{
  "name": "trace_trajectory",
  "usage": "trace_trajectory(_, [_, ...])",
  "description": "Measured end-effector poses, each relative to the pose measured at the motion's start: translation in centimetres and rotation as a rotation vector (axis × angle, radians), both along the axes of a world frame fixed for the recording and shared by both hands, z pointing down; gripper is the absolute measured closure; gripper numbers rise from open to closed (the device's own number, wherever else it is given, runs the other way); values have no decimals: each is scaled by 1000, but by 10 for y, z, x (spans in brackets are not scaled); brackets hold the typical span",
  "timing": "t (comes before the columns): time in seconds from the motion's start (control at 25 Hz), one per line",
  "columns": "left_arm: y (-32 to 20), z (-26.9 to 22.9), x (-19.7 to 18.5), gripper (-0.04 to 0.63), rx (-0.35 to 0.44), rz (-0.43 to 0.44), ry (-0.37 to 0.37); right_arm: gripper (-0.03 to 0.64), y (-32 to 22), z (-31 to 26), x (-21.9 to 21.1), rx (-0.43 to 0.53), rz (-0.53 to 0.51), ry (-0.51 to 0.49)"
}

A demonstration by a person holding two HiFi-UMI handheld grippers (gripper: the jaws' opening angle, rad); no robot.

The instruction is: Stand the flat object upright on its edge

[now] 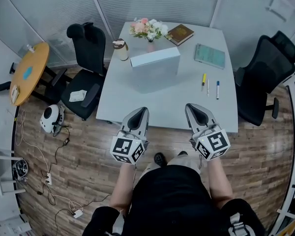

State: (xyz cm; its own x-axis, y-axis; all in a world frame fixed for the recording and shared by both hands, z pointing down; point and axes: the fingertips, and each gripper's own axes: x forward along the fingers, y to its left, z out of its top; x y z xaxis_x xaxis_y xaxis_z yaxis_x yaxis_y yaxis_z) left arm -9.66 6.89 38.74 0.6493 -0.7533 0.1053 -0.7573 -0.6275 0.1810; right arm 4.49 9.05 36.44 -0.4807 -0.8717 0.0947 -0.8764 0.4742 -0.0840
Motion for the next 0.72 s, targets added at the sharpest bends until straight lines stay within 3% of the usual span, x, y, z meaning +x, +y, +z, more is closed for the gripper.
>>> trace_trajectory(0.72, [6,3,-12,568,-9,-18,9,603,7,1,-10,24,-16,19])
